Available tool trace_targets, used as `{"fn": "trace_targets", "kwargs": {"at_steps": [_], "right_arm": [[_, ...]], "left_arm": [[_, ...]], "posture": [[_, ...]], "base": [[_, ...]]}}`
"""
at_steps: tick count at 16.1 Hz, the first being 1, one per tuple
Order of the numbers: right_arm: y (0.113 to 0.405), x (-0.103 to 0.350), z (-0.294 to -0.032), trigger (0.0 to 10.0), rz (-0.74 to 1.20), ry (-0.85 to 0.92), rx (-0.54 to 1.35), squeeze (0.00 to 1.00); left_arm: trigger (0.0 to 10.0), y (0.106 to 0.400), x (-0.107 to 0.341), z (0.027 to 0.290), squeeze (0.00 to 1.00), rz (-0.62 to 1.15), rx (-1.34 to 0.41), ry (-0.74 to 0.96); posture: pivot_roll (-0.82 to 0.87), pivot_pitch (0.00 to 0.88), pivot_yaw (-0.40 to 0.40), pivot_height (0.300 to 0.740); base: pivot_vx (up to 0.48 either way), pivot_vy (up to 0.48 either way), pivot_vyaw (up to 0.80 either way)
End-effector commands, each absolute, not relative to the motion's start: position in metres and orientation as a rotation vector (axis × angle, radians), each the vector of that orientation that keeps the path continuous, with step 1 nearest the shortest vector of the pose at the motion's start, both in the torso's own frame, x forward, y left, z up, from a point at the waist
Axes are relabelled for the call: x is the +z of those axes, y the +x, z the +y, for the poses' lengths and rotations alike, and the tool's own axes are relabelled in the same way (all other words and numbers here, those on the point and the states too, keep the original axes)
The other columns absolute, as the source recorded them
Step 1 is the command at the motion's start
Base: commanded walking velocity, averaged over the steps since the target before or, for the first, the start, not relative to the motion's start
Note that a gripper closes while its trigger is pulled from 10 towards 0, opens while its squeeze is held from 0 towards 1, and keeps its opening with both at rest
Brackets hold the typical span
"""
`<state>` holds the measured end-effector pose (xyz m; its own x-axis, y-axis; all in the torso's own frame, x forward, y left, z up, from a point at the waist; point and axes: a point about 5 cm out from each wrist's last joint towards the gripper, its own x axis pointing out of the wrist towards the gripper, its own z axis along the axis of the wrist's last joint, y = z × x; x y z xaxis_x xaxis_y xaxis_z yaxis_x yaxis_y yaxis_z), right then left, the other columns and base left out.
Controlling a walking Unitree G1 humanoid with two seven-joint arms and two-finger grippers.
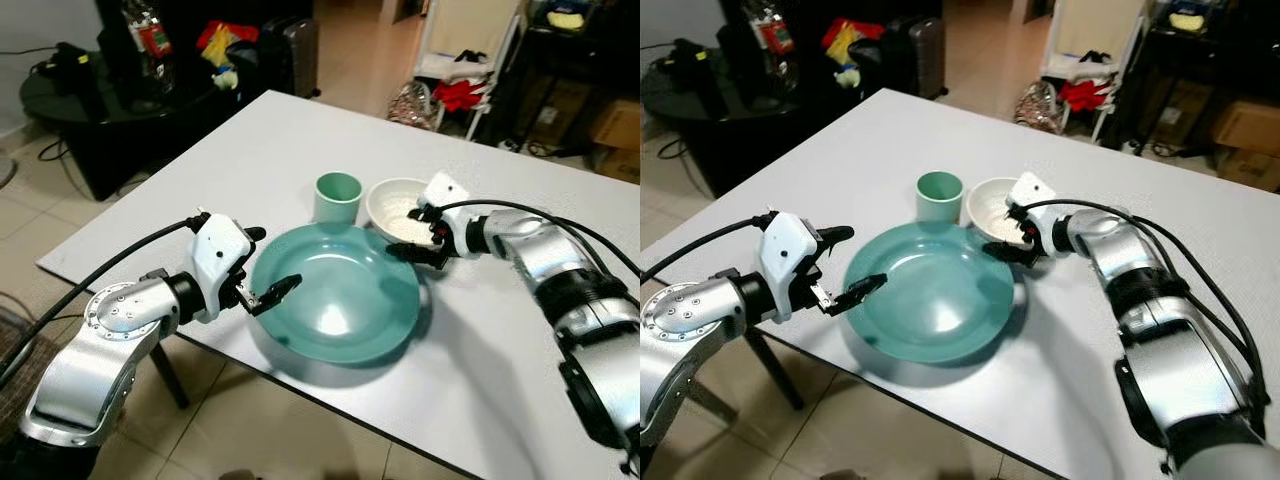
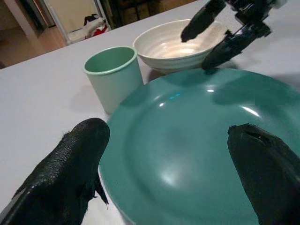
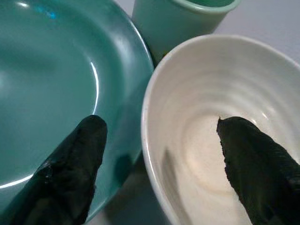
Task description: Setting the table
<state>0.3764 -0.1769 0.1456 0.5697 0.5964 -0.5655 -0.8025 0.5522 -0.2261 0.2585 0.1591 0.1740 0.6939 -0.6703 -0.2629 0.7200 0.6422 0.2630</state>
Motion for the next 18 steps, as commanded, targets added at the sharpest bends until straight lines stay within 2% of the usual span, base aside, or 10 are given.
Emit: {"fn": "trace_targets", "kwargs": {"at_steps": [1,10,18], "right_arm": [[0.381,0.1534,-0.1771,0.0,0.436,-0.525,0.842,0.0],[0.3835,0.1508,-0.1804,0.0,0.526,-0.556,0.823,0.0],[0.3846,0.1523,-0.1822,0.0,0.518,-0.552,0.804,0.0]], "left_arm": [[10.0,0.2572,0.1767,0.1568,0.0,0.148,-0.817,0.373],[10.0,0.2485,0.1762,0.1551,0.0,0.179,-0.853,0.366],[10.0,0.2482,0.1767,0.1565,0.0,0.184,-0.846,0.37]], "posture": [[0.1,0.0,-0.024,0.74],[0.11,0.0,-0.046,0.74],[0.11,0.0,-0.047,0.74]], "base": [[0.0,0.0,0.0],[0.0,0.0,0.0],[0.0,0.0,0.0]]}}
